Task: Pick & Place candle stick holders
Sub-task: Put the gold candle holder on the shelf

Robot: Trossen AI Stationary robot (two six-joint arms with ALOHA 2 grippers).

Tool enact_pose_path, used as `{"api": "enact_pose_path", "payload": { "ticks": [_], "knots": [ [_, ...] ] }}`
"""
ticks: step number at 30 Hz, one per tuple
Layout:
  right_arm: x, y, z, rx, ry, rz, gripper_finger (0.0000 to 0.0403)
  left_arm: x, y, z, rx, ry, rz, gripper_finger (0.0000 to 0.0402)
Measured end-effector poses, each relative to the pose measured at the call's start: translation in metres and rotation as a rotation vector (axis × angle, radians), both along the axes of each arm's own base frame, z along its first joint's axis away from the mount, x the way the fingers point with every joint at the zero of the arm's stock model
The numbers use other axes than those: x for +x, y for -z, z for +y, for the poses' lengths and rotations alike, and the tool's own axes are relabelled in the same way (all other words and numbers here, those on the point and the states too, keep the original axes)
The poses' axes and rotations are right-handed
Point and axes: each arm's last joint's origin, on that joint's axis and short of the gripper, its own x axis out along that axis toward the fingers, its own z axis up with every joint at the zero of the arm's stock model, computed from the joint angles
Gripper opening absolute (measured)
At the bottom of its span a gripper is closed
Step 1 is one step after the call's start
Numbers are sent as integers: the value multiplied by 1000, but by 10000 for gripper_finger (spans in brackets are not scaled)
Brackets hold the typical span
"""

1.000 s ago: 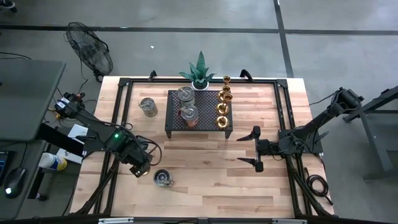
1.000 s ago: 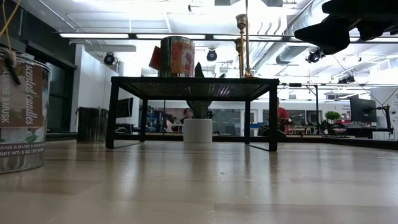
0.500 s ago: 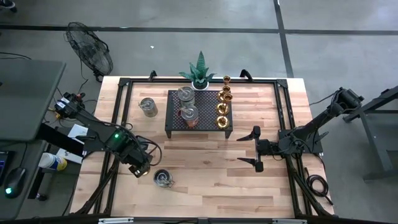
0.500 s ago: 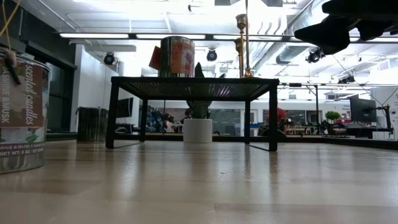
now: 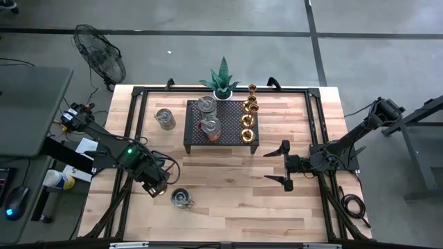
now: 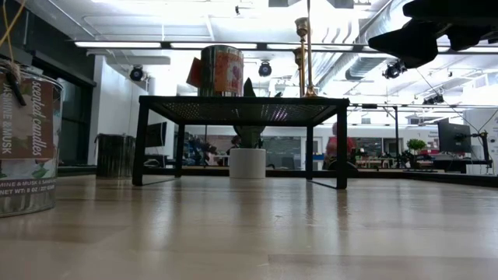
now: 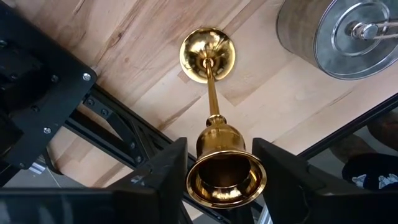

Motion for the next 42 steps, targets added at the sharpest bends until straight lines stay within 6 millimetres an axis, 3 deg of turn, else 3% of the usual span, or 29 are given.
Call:
{"api": "enact_pose_path", "payload": {
  "ticks": [11,42],
  "knots": [
    [0,0,0,0,0,0,362,0,0,0,0,0,0,142],
    [0,0,0,0,0,0,362,0,0,0,-6,1,5,141]
  ]
}}
